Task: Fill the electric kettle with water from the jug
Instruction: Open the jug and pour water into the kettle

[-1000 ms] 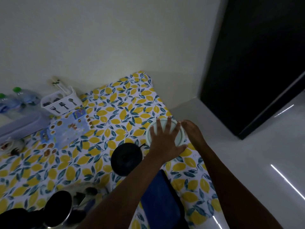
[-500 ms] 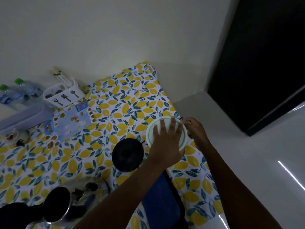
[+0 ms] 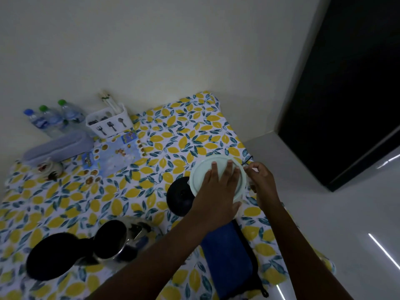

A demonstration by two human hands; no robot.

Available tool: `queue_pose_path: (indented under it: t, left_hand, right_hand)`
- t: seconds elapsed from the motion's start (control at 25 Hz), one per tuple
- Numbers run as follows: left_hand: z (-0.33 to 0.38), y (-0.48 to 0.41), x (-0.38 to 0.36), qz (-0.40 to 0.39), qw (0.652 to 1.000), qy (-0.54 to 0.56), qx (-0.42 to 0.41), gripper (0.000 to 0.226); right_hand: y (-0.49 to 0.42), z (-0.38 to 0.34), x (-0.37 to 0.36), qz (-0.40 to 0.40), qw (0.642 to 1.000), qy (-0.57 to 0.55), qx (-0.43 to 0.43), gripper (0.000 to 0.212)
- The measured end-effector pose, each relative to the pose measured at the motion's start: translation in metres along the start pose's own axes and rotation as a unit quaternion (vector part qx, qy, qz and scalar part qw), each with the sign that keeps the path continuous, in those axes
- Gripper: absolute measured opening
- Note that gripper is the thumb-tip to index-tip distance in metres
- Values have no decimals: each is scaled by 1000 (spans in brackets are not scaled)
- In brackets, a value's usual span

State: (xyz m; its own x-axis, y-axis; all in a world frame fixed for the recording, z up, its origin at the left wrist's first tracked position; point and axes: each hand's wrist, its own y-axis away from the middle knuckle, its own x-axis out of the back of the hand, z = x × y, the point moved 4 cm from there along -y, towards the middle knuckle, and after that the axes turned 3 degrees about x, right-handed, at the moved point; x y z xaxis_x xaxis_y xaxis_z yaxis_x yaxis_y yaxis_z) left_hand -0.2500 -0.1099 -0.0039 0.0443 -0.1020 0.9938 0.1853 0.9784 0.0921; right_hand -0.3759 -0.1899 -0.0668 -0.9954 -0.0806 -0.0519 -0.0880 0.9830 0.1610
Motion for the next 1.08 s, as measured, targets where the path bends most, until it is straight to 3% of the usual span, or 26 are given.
queue_pose_path:
  t: [0.24, 0.48, 0.76, 1.08]
  left_hand:
    - [-41, 86, 20, 53, 990, 93, 87, 78]
    - [-73, 153, 22, 171, 971, 108, 130, 70]
    - [-99, 184, 23, 158, 952, 170, 202, 68]
    - [-112, 194, 29, 157, 933, 250, 207, 68]
  right_hand:
    - [41, -33, -74, -62, 994, 83, 43, 17]
    - [79, -48, -133, -95, 985, 128, 69, 21]
    - [104, -74, -181, -132, 970, 184, 94, 25]
    - [115, -99, -205, -139, 949, 258, 117, 22]
